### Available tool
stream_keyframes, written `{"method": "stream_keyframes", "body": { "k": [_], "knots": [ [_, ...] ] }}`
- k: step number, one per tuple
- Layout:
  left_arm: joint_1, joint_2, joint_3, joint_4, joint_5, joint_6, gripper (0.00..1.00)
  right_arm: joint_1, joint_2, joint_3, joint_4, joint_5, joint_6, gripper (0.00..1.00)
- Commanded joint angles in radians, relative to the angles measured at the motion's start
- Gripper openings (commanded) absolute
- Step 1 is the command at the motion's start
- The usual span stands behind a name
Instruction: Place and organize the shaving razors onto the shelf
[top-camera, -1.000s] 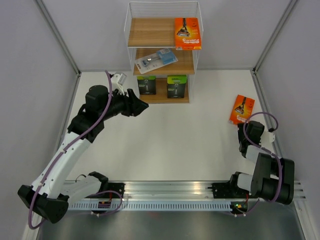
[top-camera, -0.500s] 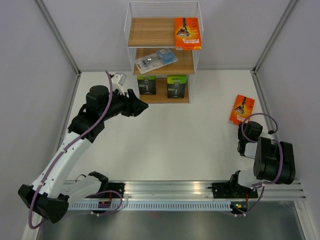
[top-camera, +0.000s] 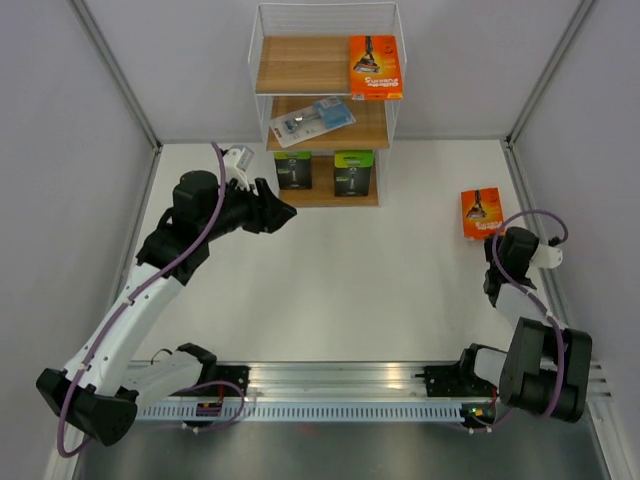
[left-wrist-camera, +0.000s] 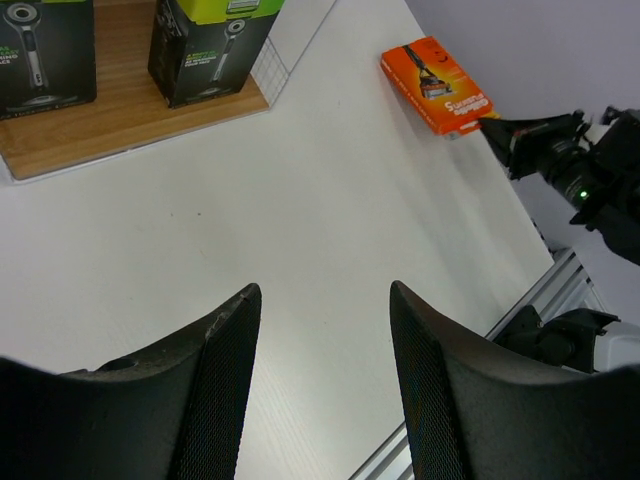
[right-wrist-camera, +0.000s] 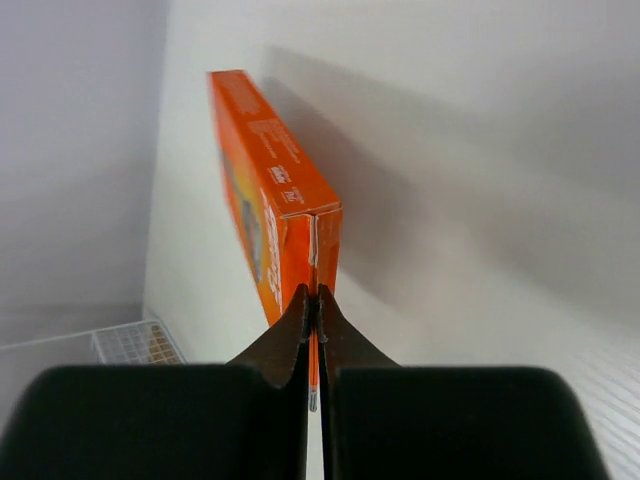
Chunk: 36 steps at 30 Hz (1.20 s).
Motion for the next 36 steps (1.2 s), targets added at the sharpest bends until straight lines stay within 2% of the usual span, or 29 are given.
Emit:
{"method": "stream_keyframes", "body": {
  "k": [1,11,15,17,18,21,24,28,33,36],
  "knots": [
    [-0.002,0.002,-0.007,-0.005,-0.013,0.025,0.6,-0.003,-0.145,0.159,-0.258,-0.056,-0.238,0.01],
    [-0.001,0.025,-0.031,-0.028,0.042,-0.029,0.6,-0.007,-0.161,0.512,-0.606,-0.527,-0.512,0.01],
    [-0.003,0.027,-0.054,-0.028,0.069,-0.063,0.6,-0.003,-0.102,0.72,-0.863,-0.698,-0.636,0.01],
    [-0.001,0.024,-0.056,-0.028,0.075,-0.064,0.6,0.003,-0.055,0.848,-0.986,-0.734,-0.694,0.01],
    [-0.002,0.021,-0.056,-0.028,0.075,-0.064,0.61,0.006,-0.043,0.924,-1.1,-0.746,-0.757,0.01],
    [-0.001,0.022,-0.054,-0.027,0.085,-0.063,0.6,0.023,0.005,1.015,-1.292,-0.754,-0.851,0.01],
    [-0.006,0.028,-0.059,-0.028,0.111,-0.06,0.6,0.065,0.027,1.032,-1.405,-0.742,-0.906,0.01],
    [-0.013,0.054,-0.07,-0.028,0.13,-0.055,0.61,0.147,-0.001,1.037,-1.39,-0.775,-0.897,0.01],
    [-0.013,0.113,-0.093,-0.028,0.132,-0.135,0.6,0.242,0.04,1.158,-1.414,-0.838,-0.879,0.01],
    [-0.015,0.113,-0.12,-0.028,0.061,-0.161,0.61,0.337,0.048,1.21,-1.311,-0.907,-0.779,0.0]
  ]
}}
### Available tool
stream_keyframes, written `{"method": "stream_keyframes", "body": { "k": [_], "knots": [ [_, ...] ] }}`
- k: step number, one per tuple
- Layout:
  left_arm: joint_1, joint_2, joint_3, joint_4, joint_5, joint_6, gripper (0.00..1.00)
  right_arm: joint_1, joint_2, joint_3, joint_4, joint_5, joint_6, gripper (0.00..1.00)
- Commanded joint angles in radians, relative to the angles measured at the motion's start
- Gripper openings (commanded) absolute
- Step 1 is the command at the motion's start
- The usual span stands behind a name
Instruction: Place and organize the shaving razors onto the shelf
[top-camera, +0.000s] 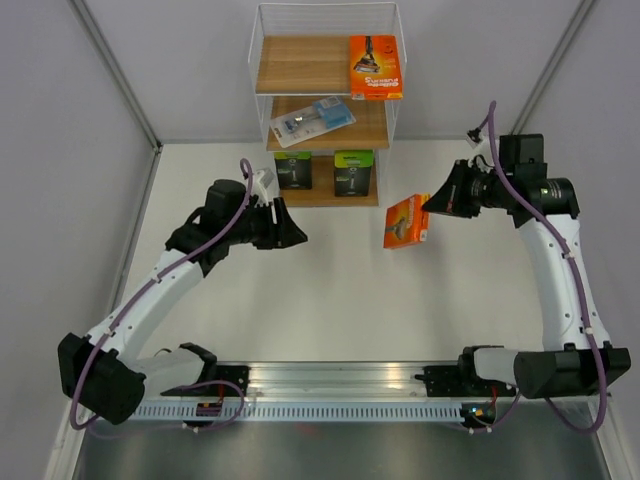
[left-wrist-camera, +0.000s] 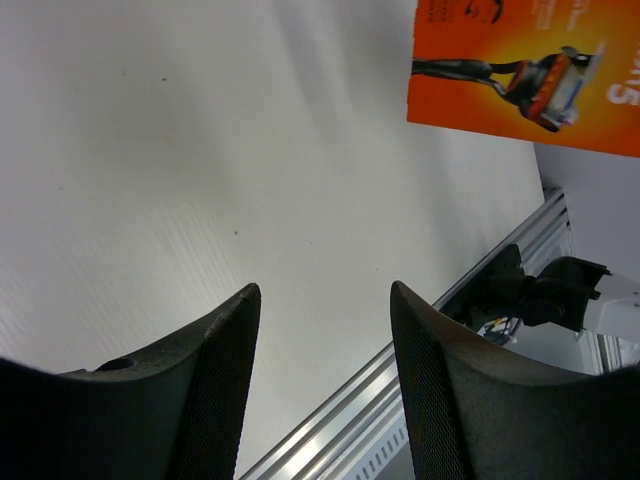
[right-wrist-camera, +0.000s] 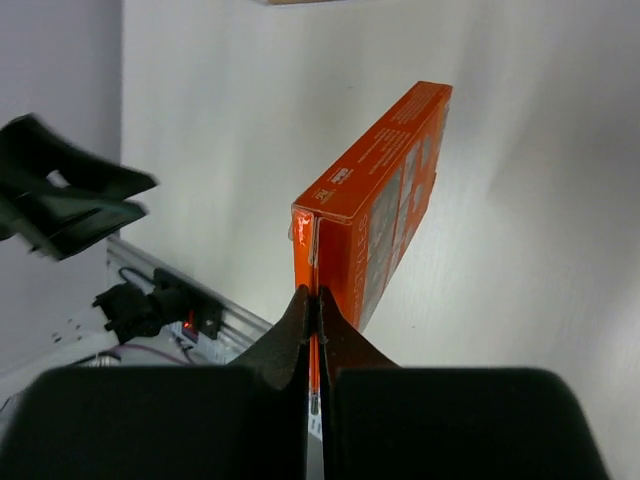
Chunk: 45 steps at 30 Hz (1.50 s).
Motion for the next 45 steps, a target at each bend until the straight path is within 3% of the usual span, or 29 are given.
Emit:
{"method": "stream_keyframes", "body": {
  "k": [1,5,10,12,15,17,20,22,28,35,37,41,45],
  "knots": [
    [-0.004,-0.014,-0.031,0.009,-0.087,-0.074,0.61,0.13,0.002,0.115,0.12,-0.127,0.099,0.01],
    [-0.004,-0.051,-0.085,0.01,-0.164,-0.144,0.61,0.318,0.123,0.323,0.203,-0.139,0.172,0.01],
    [0.005,-0.125,-0.155,0.013,-0.245,-0.221,0.6,0.487,0.336,0.768,0.313,-0.207,0.296,0.0],
    [0.028,-0.174,-0.191,0.012,-0.274,-0.25,0.61,0.491,0.405,0.88,0.45,-0.221,0.419,0.01],
    [0.062,-0.209,-0.204,0.013,-0.261,-0.253,0.61,0.491,0.432,0.847,0.796,-0.195,0.556,0.01],
    [0.067,-0.205,-0.185,0.017,-0.235,-0.236,0.61,0.493,0.456,0.897,0.886,-0.06,0.572,0.01],
    [0.067,-0.188,-0.152,0.017,-0.199,-0.22,0.61,0.491,0.534,1.018,0.843,0.187,0.489,0.0],
    [0.067,-0.185,-0.137,0.017,-0.187,-0.213,0.61,0.491,0.545,1.003,0.896,0.308,0.481,0.01],
    [0.068,-0.185,-0.126,0.017,-0.182,-0.2,0.61,0.485,0.614,1.003,1.078,0.476,0.436,0.0],
    [0.067,-0.177,-0.114,0.017,-0.17,-0.19,0.61,0.453,0.821,1.046,0.996,0.401,0.522,0.0],
    [0.067,-0.182,-0.112,0.015,-0.172,-0.19,0.61,0.456,0.802,0.962,1.025,0.411,0.554,0.0],
    [0.067,-0.198,-0.111,0.015,-0.189,-0.192,0.61,0.531,0.685,0.8,1.039,0.603,0.438,0.0],
    [0.068,-0.188,-0.103,0.017,-0.195,-0.19,0.61,0.614,0.63,0.759,0.966,0.8,0.416,0.0]
  ]
}}
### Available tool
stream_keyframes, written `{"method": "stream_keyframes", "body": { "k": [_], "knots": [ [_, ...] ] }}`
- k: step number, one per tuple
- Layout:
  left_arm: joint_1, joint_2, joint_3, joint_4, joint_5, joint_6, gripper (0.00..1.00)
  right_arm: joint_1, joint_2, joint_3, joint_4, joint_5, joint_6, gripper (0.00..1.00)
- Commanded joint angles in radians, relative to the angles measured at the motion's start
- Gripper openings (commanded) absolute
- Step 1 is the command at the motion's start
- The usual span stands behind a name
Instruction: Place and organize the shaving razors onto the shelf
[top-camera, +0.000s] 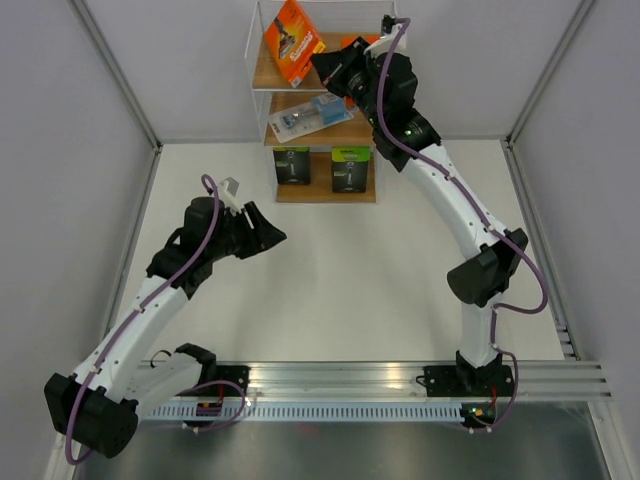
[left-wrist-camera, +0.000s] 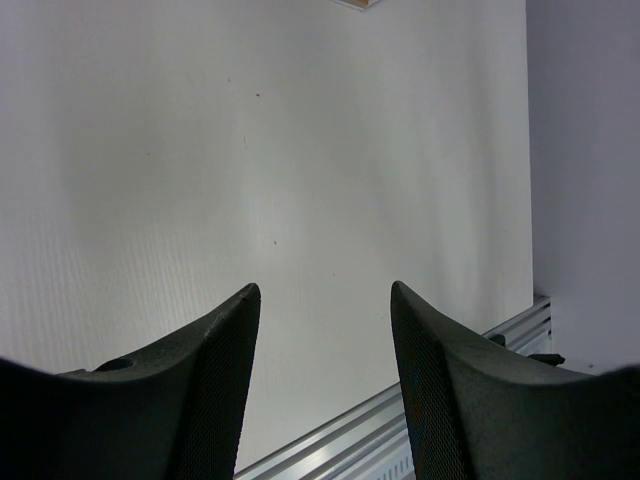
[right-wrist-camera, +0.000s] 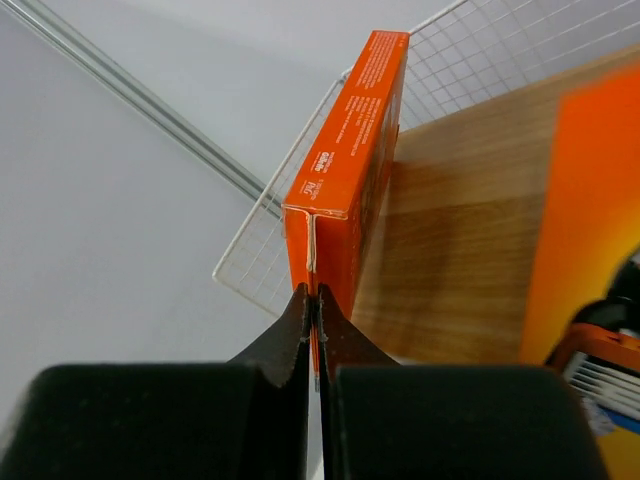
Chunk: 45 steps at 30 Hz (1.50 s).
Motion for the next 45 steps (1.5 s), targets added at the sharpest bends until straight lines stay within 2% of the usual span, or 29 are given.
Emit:
{"method": "stream_keyframes", "body": {
  "k": [1,11,17,24,28,35,40,41,42,44,45],
  "knots": [
    [0.004,-0.004,0.048,0.019,0.004,0.008,0.61,0.069,-0.1,-0.028,-0.024,0.211,-0.044,0.0],
    [0.004,-0.016,0.033,0.019,-0.009,0.006,0.61,0.131,-0.081,-0.063,-0.058,0.4,0.131,0.0],
    [0.004,-0.019,0.045,0.045,-0.001,-0.009,0.61,0.133,0.047,0.095,-0.137,0.414,0.169,0.01],
    [0.004,-0.017,0.043,0.056,-0.002,-0.002,0.61,0.148,0.064,-0.003,-0.001,0.403,0.389,0.01],
    [0.004,-0.028,0.042,0.058,-0.009,0.0,0.61,0.17,0.1,0.032,-0.002,0.423,0.508,0.0],
    [0.004,-0.046,0.028,0.056,-0.015,0.005,0.61,0.259,0.084,-0.017,-0.022,0.62,0.634,0.0],
    [0.004,-0.069,0.013,0.054,-0.016,0.006,0.61,0.291,0.085,-0.037,0.024,0.681,0.667,0.01],
    [0.005,-0.077,0.007,0.054,-0.018,0.008,0.61,0.29,0.094,-0.029,0.018,0.681,0.67,0.06],
    [0.005,-0.08,0.005,0.054,-0.018,0.009,0.61,0.29,0.097,-0.016,-0.001,0.682,0.676,0.19],
    [0.007,-0.086,0.005,0.053,-0.016,0.017,0.61,0.291,0.1,-0.009,-0.012,0.682,0.668,0.32],
    [0.005,-0.088,0.003,0.053,-0.016,0.02,0.61,0.291,0.097,-0.008,-0.042,0.682,0.67,0.42]
  ]
}}
